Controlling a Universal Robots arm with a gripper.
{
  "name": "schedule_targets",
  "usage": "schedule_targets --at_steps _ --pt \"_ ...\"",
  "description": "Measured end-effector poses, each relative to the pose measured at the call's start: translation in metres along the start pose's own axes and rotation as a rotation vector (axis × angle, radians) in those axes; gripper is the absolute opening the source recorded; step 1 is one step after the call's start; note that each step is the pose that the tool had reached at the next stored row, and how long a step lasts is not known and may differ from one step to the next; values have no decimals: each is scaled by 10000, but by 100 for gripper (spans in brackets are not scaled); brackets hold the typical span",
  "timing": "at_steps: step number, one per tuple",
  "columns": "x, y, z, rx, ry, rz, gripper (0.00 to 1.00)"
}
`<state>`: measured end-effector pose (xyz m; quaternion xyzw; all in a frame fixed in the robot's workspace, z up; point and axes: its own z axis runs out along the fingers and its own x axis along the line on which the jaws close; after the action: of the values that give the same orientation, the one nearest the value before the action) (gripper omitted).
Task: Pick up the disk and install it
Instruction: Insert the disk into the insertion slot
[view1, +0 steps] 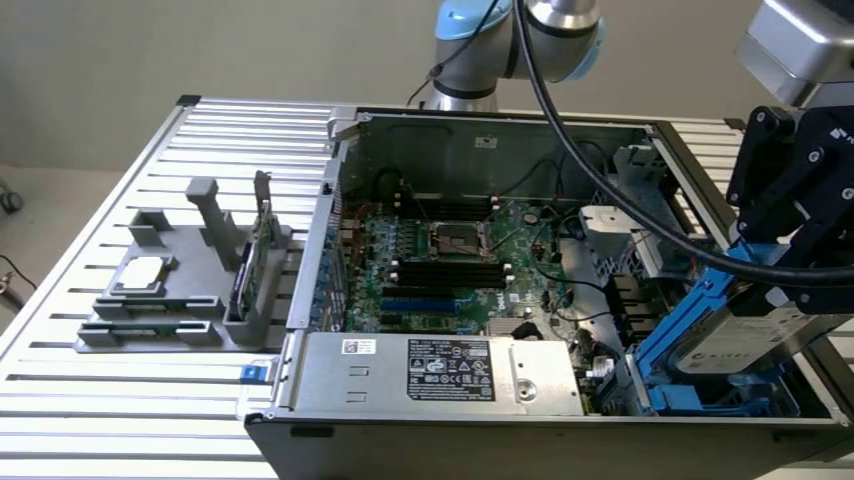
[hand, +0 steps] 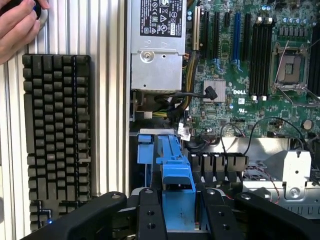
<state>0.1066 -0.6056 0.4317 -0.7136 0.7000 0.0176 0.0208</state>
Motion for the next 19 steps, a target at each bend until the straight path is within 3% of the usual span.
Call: schedule_targets --at_steps 8,11,12,19 --pt "1 0 26 -8 -78 -158 33" --pt "2 0 35 -9 -100 -207 40" --pt "2 0 37 -10 -109 -222 47" --pt "4 0 71 -13 -153 -293 47"
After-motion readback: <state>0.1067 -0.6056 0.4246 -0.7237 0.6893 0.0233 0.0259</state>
